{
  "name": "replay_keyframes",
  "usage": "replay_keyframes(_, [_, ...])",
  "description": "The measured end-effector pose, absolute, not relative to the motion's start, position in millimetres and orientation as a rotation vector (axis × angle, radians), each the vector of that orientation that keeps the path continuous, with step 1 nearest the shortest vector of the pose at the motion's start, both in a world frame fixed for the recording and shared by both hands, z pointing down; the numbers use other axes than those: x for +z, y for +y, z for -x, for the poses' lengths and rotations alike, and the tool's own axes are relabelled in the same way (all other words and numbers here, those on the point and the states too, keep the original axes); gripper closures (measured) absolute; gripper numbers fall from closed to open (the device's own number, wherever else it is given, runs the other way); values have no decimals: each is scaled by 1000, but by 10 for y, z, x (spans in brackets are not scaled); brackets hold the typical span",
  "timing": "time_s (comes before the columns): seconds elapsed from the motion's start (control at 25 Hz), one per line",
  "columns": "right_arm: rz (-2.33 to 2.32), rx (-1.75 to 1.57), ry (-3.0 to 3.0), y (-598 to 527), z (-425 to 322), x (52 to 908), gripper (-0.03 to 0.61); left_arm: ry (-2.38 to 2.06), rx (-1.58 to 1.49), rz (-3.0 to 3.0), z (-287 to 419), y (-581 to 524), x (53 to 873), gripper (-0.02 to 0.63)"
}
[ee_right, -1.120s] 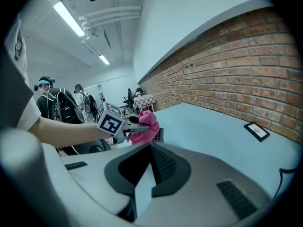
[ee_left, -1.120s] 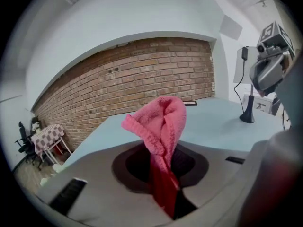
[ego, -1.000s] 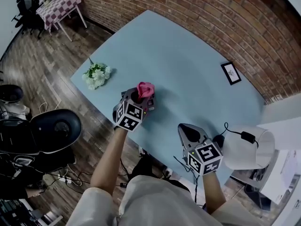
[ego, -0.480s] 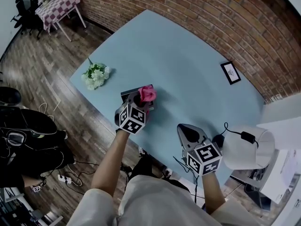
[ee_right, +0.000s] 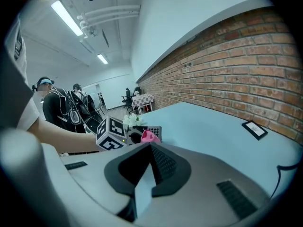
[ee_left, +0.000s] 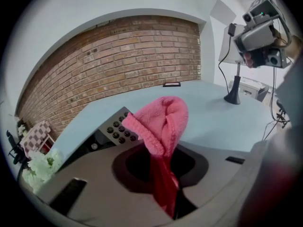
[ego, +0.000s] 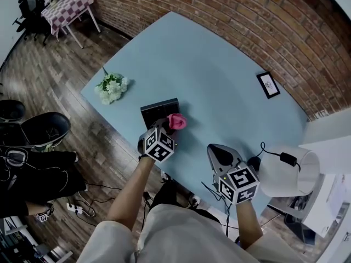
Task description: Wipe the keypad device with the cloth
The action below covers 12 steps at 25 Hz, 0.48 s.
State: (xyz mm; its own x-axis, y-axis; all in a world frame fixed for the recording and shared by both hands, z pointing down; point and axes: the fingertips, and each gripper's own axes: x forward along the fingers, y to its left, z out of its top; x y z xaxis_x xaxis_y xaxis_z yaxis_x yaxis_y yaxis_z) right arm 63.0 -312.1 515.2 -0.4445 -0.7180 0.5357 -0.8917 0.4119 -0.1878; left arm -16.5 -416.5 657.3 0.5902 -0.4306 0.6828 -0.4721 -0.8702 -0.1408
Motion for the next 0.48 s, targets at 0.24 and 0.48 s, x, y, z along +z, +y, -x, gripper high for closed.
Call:
replay_keyframes(0.24, [-1378,637,-2302,-3128,-627,5135,569,-741,1188,-2725,156,-4000,6749,511])
replay_keyframes(0.48, [-1359,634,-2313,-3108,-604,5102,569,-688,1220,-2636,212,-3755,6915,511])
